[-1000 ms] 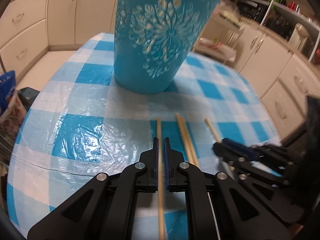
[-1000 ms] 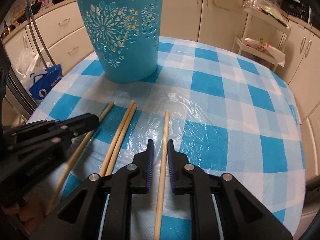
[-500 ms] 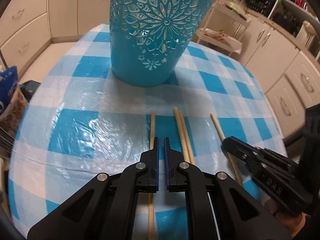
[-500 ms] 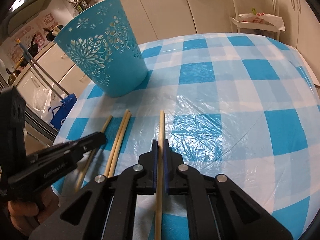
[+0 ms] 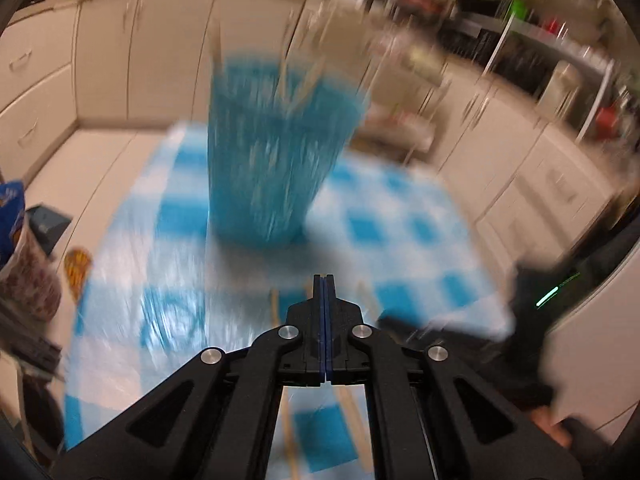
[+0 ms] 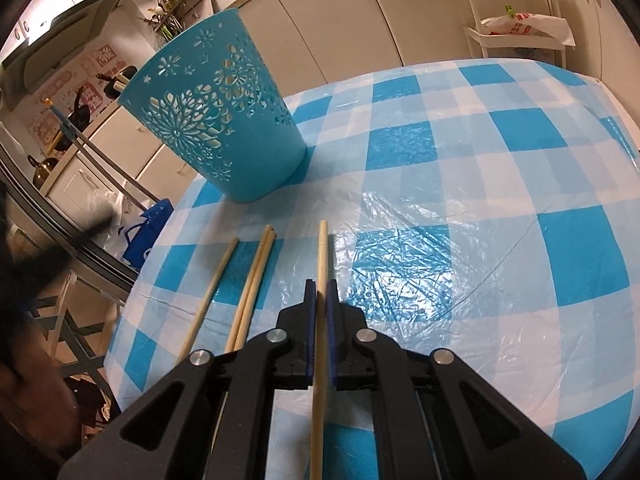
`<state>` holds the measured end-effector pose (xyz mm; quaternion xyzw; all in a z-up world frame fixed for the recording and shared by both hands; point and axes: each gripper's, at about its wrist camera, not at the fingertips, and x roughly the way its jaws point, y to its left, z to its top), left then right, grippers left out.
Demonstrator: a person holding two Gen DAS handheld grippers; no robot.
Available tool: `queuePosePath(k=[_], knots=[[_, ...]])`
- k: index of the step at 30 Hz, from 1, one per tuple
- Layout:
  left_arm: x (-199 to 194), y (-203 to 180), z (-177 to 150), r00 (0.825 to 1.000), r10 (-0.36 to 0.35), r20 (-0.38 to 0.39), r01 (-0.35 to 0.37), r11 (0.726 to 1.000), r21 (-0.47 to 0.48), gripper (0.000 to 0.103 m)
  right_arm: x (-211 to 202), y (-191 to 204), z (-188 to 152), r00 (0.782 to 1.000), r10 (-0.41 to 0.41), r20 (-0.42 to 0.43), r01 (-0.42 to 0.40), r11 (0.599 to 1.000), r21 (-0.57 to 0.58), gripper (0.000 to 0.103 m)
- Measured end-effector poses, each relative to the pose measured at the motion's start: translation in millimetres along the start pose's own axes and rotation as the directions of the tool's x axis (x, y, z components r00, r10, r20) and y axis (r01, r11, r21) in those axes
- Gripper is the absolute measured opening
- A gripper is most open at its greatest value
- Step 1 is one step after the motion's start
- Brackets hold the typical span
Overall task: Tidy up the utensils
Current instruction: 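Lift the wooden chopstick with the left tool toward the teal basket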
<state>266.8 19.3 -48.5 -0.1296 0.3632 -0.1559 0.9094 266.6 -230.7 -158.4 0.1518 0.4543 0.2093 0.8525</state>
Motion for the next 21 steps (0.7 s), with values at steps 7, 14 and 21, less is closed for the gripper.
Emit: queuePosePath(k=[7, 14, 21], knots=[[-48.3, -1.1, 83.6, 0.96, -0.052, 0.275, 0.064, 0.997, -0.033, 0.0, 0.0, -1.0, -0.6, 1.0, 0.01, -0.001, -0.01, 1.0, 0.005, 0.006], [-38.5, 9.5, 137.8, 0.916, -0.093, 0.39, 0.154, 0.98, -0.128, 0.0, 2.2, -2.9, -0.6, 1.0, 0.011, -0.008, -0.011, 1.0, 0.008, 0.006], [4.4, 24.7, 154.5, 0.89, -0.194, 0.413, 0.321, 0.91, -0.263, 0.0, 3.0, -5.8, 0.0, 1.0, 0.02, -0.01, -0.02, 1.0, 0.023, 0.006]])
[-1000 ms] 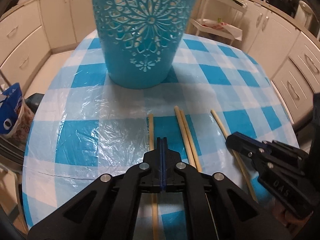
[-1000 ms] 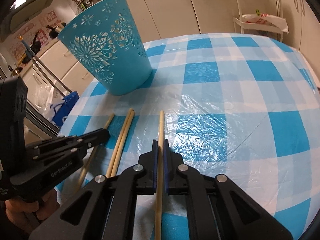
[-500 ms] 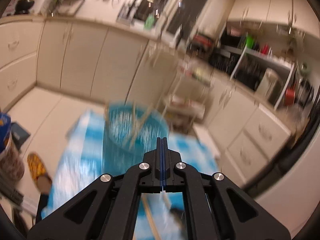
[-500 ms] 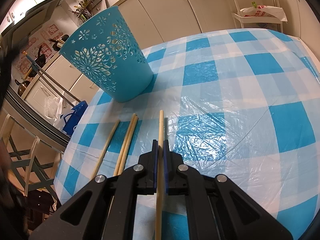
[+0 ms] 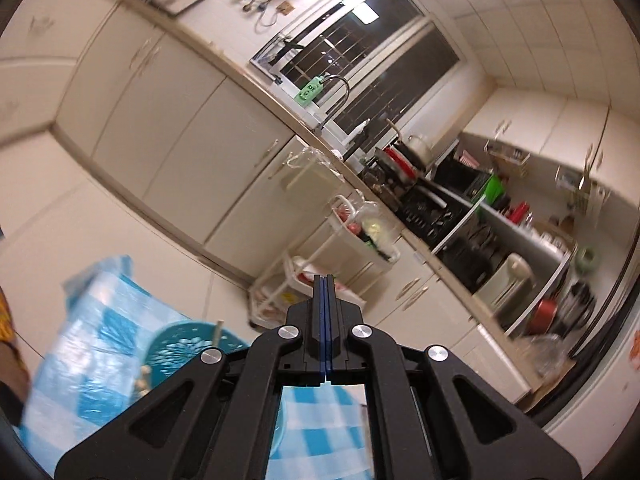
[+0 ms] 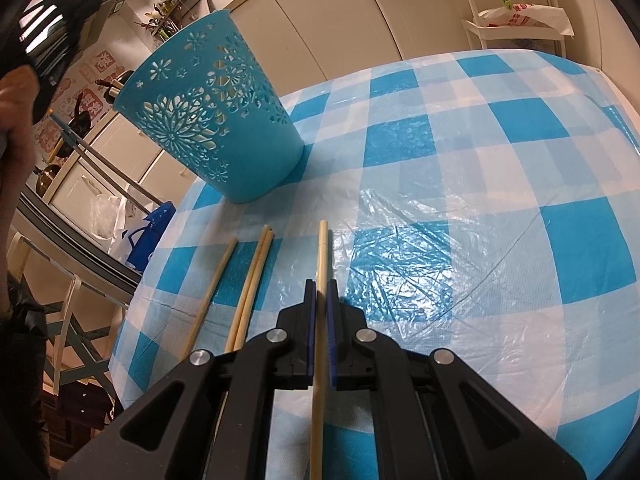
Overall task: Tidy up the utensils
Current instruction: 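Lift the wooden chopstick with the left tool toward the teal basket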
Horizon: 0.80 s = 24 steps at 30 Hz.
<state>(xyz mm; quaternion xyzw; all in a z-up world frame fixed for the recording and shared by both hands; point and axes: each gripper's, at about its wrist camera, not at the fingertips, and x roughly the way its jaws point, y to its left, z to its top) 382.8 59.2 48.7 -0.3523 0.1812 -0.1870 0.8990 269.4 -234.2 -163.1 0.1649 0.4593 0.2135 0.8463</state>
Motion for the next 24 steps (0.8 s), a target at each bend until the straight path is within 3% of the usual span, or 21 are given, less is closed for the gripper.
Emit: queuePosePath(k=[2, 6, 10, 11, 13, 14, 16, 17, 18, 21, 24], knots=[[5.6, 7.1, -0.4, 0.999, -0.032, -0.001, 0.032, 0.998, -0.055, 0.0, -0.3, -0.4, 0.0, 1.0, 0.003, 0.0, -0.003, 1.0, 0.002, 0.006], [-2.9, 8.5, -5.6, 1.0, -0.029, -0.007, 0.028, 0.999, -0.037, 0.0, -0.1, -1.6, 0.5, 1.0, 0.009, 0.001, -0.009, 1.0, 0.005, 0.006], [-35.7, 2.8, -27.3, 0.992, 0.074, -0.106, -0.063, 0.993, 0.102, 0.0, -2.1, -2.3, 0.1, 1.0, 0.017, 0.011, -0.017, 1.0, 0.009, 0.006], [-42.2, 1.5, -43.5, 0.979, 0.129, -0.158, -0.103, 0.981, 0.163, 0.0, -2.3, -1.8, 0.1, 1.0, 0.018, 0.012, -0.018, 1.0, 0.008, 0.006], [-45.1, 5.7, -77.4, 0.936, 0.246, -0.251, -0.18, 0.949, 0.259, 0.001, -1.9, -1.0, 0.1, 1.0, 0.015, 0.011, -0.015, 1.0, 0.006, 0.006], [-44.0, 14.2, -105.0, 0.894, 0.319, -0.316, -0.225, 0.927, 0.301, 0.001, -1.7, -0.9, 0.0, 1.0, 0.013, 0.01, -0.013, 1.0, 0.006, 0.006], [-39.3, 25.1, -137.5, 0.836, 0.41, -0.364, -0.275, 0.888, 0.368, 0.002, -2.2, -0.4, -0.3, 1.0, 0.011, 0.01, -0.011, 1.0, 0.005, 0.006], [-33.3, 30.8, -157.0, 0.792, 0.479, -0.378, -0.31, 0.85, 0.426, 0.002, -2.0, -0.5, -0.4, 1.0, 0.009, 0.009, -0.009, 1.0, 0.006, 0.006], [-28.2, 34.6, -170.8, 0.762, 0.521, -0.385, -0.329, 0.823, 0.463, 0.002, -1.5, -0.8, -0.4, 1.0, 0.007, 0.007, -0.007, 1.0, 0.006, 0.006], [-12.4, 40.8, -199.4, 0.696, 0.614, -0.373, -0.36, 0.748, 0.558, 0.002, -0.1, -0.5, -0.5, 1.0, 0.002, -0.001, -0.002, 1.0, 0.004, 0.006], [-2.2, 45.7, -212.4, 0.672, 0.634, -0.382, -0.36, 0.731, 0.58, 0.002, 0.6, -1.4, -0.1, 1.0, 0.002, -0.002, -0.002, 1.0, 0.007, 0.006]])
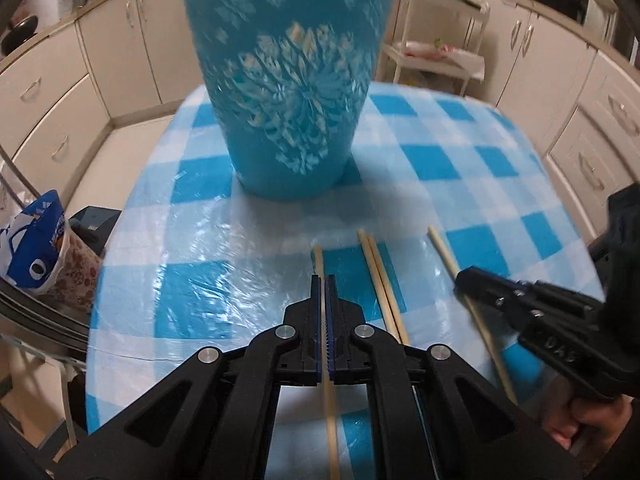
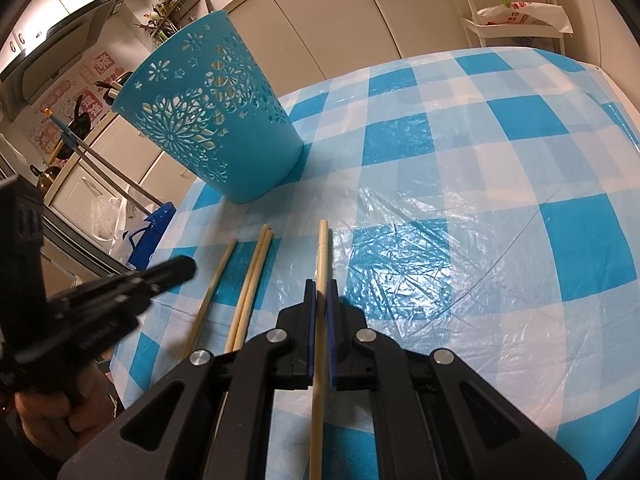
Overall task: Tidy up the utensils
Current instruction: 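Lift the wooden chopstick with the left tool toward the teal basket, then lower the chopstick into the teal basket and open the left tool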
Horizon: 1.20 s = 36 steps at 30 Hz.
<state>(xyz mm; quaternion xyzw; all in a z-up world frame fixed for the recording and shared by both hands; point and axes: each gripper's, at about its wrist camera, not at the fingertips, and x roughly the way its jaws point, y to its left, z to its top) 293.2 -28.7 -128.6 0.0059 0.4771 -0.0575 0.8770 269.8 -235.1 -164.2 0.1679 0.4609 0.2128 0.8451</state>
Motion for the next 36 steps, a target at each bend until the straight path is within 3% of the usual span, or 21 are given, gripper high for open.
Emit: queuePosePath(k=[7, 13, 15, 17, 25, 28, 29, 33, 36], knots=[[7.3, -6.8, -1.1, 0.999, -0.022, -0.026, 0.022, 1.0, -0.001, 0.005, 0.7, -0.7, 0.2, 1.0, 0.0, -0.005, 0.0, 1.0, 0.0, 0.006], [15.2, -9.9, -1.6, 0.999, 0.004, -0.034, -0.004, 1.0, 0.002, 0.007, 1.2, -0.6, 0.1, 1.0, -0.001, -0.007, 0.001, 1.0, 0.0, 0.006], [15.8, -8.3, -0.9, 0.999, 0.017, -0.038, -0.017, 1.0, -0.003, 0.017, 1.6, -0.2, -0.1, 1.0, -0.001, -0.007, 0.001, 1.0, -0.001, 0.006], [18.9, -4.2, -2.5, 0.999, 0.017, -0.048, -0.018, 1.0, -0.019, 0.02, 1.7, -0.3, -0.1, 1.0, -0.001, -0.007, 0.001, 1.0, 0.0, 0.006], [18.8, -5.3, -3.0, 0.999, 0.035, -0.028, -0.035, 0.999, -0.007, 0.02, 1.8, 0.2, -0.2, 1.0, -0.001, -0.007, 0.001, 1.0, 0.0, 0.006], [19.1, -8.0, -3.7, 0.999, 0.043, -0.021, -0.043, 0.999, 0.018, 0.005, 1.8, 0.1, -0.2, 1.0, 0.0, -0.007, 0.0, 1.0, 0.001, 0.006], [19.3, -9.3, -4.0, 0.999, 0.042, -0.022, -0.042, 0.999, 0.02, 0.004, 1.8, 0.1, -0.2, 1.0, -0.001, -0.007, 0.001, 1.0, 0.001, 0.006], [12.9, -5.0, -3.0, 0.999, -0.029, -0.034, 0.028, 0.999, -0.016, 0.004, 1.9, 0.0, -0.1, 1.0, 0.0, -0.007, 0.0, 1.0, 0.001, 0.006], [-12.6, -2.6, 0.9, 0.991, -0.129, 0.029, 0.129, 0.991, -0.028, 0.004, 1.9, 0.0, -0.2, 1.0, -0.001, -0.007, 0.001, 1.0, 0.001, 0.006]])
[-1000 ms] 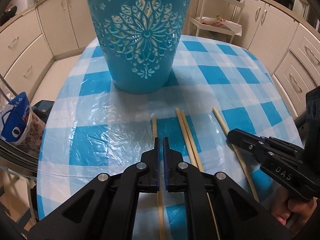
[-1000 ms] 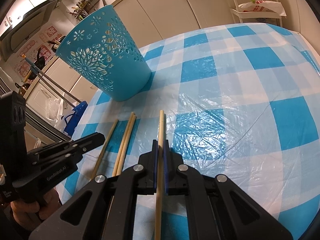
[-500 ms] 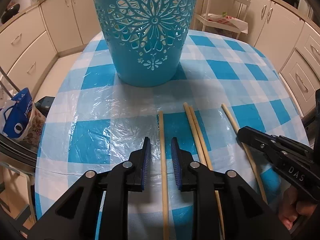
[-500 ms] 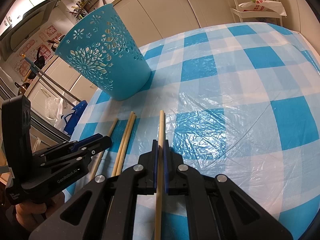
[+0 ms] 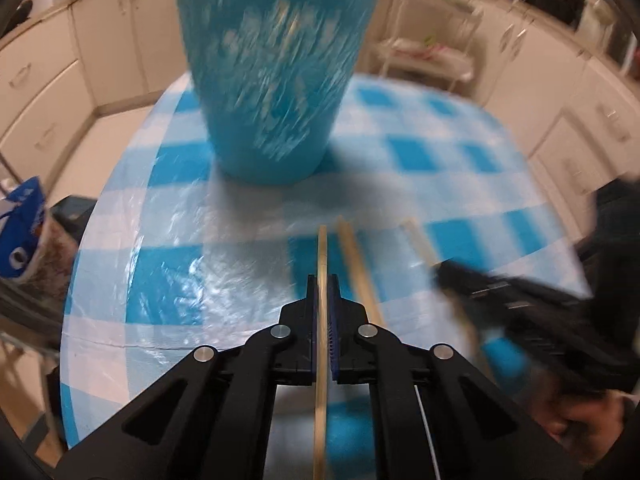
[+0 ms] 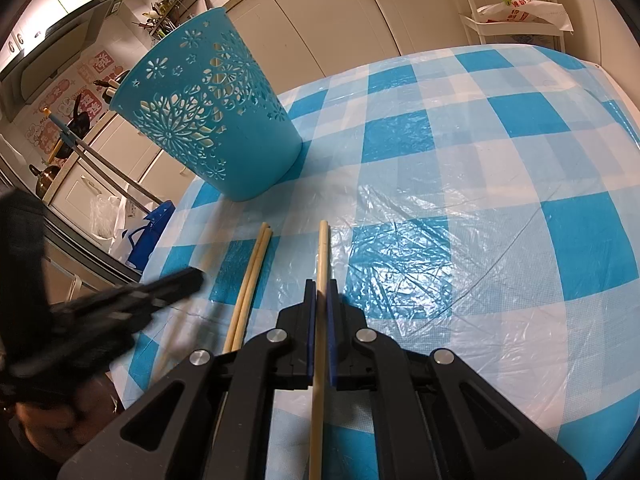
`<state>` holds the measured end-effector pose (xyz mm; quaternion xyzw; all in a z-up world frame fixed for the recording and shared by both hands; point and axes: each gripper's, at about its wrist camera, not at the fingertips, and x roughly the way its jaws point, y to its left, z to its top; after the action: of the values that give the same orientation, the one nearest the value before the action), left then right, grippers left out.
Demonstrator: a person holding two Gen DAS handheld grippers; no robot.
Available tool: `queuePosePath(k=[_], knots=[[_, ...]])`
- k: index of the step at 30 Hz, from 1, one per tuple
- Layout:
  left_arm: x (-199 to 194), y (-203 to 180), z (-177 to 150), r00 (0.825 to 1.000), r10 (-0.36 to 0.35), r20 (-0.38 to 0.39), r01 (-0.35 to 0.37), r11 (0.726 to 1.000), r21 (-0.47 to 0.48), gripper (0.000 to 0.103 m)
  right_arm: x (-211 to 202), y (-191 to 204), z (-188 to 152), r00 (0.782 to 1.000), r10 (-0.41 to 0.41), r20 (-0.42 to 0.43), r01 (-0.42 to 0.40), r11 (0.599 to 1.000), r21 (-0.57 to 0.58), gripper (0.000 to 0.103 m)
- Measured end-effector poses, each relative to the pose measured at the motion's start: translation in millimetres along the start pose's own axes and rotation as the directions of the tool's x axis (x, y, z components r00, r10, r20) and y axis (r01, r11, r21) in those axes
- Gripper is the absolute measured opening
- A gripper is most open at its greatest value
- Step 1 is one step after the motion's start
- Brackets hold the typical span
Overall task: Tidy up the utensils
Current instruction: 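Lower the chopstick into the teal basket and open the left tool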
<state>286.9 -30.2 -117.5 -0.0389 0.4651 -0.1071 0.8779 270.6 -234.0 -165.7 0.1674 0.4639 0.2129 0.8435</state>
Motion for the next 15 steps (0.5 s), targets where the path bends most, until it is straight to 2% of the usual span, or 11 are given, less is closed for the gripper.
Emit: queuePosePath(k=[3, 4, 6, 7, 9, 10, 13, 15], knots=[[-44.4, -1.0, 16.8, 0.985, -0.115, 0.129, 0.116, 0.993, 0.003, 0.004, 0.0, 0.0, 0.0, 1.0, 0.0, 0.0, 0.0, 1.0, 0.0, 0.006], [-59.2, 0.7, 25.1, 0.974, -0.141, 0.175, 0.144, 0.99, -0.001, 0.004, -0.1, 0.2, -0.1, 1.0, 0.0, 0.0, 0.0, 1.0, 0.0, 0.006], [-92.1, 4.5, 49.1, 0.943, -0.17, 0.287, 0.179, 0.984, -0.005, 0.004, -0.2, 0.2, -0.1, 1.0, -0.001, 0.0, 0.001, 1.0, 0.0, 0.006], [-105.0, 7.5, 60.5, 0.926, -0.173, 0.334, 0.186, 0.982, -0.009, 0.004, -0.1, 0.0, -0.1, 1.0, 0.0, 0.0, 0.0, 1.0, 0.0, 0.006], [-132.8, 15.9, 90.7, 0.878, -0.175, 0.446, 0.208, 0.978, -0.024, 0.004, -0.2, 0.0, -0.1, 1.0, 0.0, 0.0, 0.0, 1.0, 0.001, 0.006], [-138.8, 17.3, 98.9, 0.863, -0.176, 0.473, 0.215, 0.976, -0.03, 0.004, -0.1, -0.1, 0.0, 1.0, 0.0, 0.0, 0.0, 1.0, 0.001, 0.006], [-156.1, 26.4, 136.8, 0.788, -0.166, 0.593, 0.246, 0.968, -0.056, 0.004, -0.2, -0.2, 0.0, 1.0, 0.001, 0.0, -0.001, 1.0, 0.001, 0.006], [-153.7, 29.0, 156.2, 0.757, -0.155, 0.635, 0.261, 0.962, -0.076, 0.004, -0.2, -0.2, 0.0, 1.0, 0.002, 0.0, -0.002, 1.0, 0.002, 0.006]])
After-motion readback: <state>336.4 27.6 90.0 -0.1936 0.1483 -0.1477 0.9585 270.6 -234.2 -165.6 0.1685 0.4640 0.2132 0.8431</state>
